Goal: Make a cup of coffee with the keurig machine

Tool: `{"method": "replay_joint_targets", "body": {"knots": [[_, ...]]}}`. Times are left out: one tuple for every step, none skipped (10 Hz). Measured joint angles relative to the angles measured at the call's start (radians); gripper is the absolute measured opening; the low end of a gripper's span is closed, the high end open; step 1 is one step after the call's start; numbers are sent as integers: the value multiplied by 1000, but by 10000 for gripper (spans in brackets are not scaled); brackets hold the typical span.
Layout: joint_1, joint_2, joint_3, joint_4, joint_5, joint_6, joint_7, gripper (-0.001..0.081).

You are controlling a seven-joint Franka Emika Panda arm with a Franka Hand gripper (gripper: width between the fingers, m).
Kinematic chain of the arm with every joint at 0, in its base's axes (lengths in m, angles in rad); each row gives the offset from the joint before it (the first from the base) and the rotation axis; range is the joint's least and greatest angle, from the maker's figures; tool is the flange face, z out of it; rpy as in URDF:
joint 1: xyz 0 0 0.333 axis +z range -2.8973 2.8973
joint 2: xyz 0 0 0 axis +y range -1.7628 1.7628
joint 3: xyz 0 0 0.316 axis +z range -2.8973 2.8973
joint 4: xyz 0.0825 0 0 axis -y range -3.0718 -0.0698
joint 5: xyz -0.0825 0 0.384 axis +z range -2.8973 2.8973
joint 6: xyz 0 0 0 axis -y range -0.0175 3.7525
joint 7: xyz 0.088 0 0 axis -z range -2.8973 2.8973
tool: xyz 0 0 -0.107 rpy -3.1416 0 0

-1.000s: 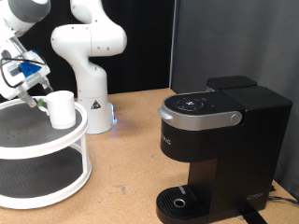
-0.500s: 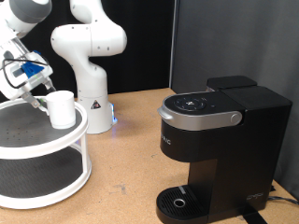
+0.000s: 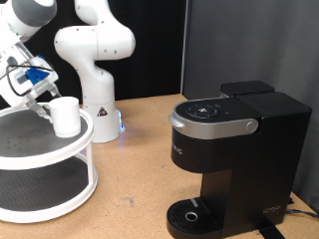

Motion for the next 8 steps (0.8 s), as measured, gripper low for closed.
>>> {"method": "replay_joint_targets", "body": {"knots": [[0,0,0,-1,-1,0,-1,805],[-1,0,0,-2,-2,0,-1,805],[-1,0,0,-2,-2,0,-1,805],[-1,0,0,-2,-4,0,-1,805],[-2,0,0,-2,-6,0,-1,805],[-4,0,0,-3,-9,0,-1,710],[-5,0,0,-3,-9,0,-1,710],[-5,1,0,-4,-11,5,-1,536]]}}
